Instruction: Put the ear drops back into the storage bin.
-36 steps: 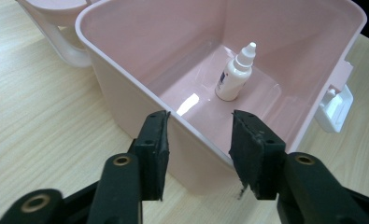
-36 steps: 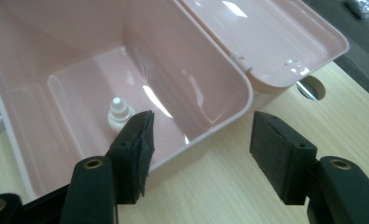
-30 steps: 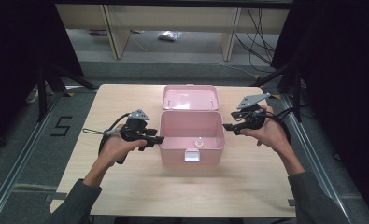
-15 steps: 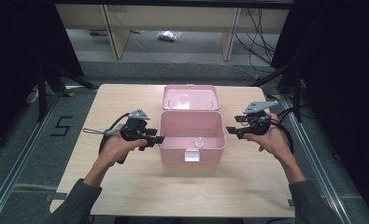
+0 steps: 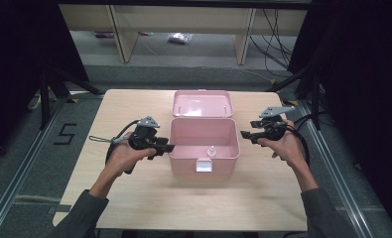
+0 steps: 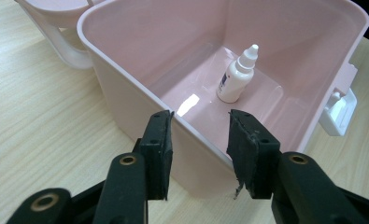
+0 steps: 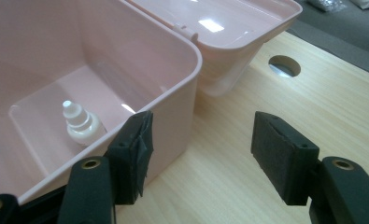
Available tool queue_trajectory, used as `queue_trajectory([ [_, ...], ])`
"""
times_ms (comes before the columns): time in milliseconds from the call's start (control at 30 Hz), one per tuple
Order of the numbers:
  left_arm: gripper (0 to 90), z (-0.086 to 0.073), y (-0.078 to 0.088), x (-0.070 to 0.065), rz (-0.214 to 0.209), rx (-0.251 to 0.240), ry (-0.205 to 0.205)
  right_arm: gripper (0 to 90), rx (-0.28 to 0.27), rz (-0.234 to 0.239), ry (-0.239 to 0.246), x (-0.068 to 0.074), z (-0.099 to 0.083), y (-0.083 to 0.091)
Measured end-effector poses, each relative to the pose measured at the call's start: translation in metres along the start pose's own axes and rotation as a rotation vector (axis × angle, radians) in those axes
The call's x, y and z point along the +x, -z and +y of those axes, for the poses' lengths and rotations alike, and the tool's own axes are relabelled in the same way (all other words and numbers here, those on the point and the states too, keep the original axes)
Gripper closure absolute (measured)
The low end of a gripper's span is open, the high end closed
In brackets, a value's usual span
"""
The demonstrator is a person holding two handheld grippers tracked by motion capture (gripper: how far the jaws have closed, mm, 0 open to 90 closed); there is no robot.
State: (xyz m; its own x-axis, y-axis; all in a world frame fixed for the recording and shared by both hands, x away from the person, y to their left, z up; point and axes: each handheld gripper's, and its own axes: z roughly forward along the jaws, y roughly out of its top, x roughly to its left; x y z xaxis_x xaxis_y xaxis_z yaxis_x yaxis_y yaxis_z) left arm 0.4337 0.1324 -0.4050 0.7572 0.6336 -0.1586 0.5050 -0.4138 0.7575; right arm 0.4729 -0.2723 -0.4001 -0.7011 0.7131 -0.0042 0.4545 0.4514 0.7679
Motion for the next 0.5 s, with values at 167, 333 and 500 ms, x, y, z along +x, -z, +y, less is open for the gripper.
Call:
queue_trajectory([
  [167, 60.6, 0.0, 0.001, 0.001, 0.004, 0.017, -0.021, 40.3, -0.022, -0.017, -0.025, -0.005, 0.001, -0.006],
  [333, 60.9, 0.0, 0.0, 0.0, -0.001, -0.001, 0.001, 40.4, -0.02, -0.027, -0.065, -0.011, 0.001, -0.011],
  [500, 61.3, 0.001, 0.0, 0.0, 0.0, -0.001, 0.0, 40.8, -0.034, -0.042, -0.088, -0.017, 0.006, -0.015],
])
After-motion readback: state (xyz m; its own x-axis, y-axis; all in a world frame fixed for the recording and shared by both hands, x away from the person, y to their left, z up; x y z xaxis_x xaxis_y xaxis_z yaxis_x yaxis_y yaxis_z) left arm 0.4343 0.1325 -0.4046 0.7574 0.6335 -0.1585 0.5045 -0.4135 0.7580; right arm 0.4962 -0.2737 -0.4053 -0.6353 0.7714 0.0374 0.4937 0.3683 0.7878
